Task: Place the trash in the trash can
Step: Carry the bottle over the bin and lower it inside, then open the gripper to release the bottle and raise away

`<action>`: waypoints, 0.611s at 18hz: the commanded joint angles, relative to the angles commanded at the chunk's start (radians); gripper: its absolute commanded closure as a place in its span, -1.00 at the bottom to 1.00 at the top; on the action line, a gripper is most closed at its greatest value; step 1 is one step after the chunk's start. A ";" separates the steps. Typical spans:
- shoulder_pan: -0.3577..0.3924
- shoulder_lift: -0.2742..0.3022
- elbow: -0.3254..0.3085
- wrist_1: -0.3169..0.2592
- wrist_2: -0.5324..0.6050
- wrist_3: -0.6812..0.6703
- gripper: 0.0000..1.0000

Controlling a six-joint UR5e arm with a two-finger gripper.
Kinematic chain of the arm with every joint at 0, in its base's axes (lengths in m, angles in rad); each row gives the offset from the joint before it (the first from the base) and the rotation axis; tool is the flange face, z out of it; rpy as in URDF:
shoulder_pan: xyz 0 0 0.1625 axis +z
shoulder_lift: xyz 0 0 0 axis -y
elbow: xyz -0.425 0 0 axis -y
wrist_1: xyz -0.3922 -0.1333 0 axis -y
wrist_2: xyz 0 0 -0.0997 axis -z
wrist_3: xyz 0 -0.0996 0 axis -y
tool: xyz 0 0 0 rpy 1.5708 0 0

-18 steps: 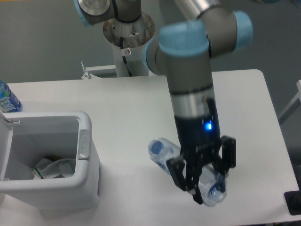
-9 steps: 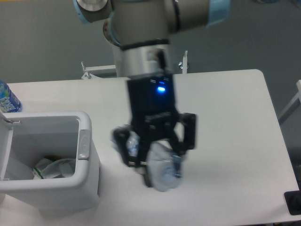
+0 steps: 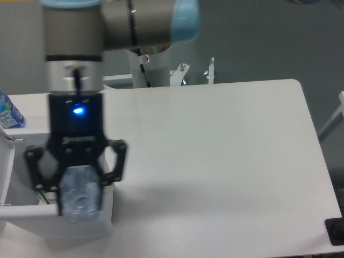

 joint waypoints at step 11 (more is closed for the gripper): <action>0.103 0.014 -0.020 -0.009 0.055 0.127 -1.00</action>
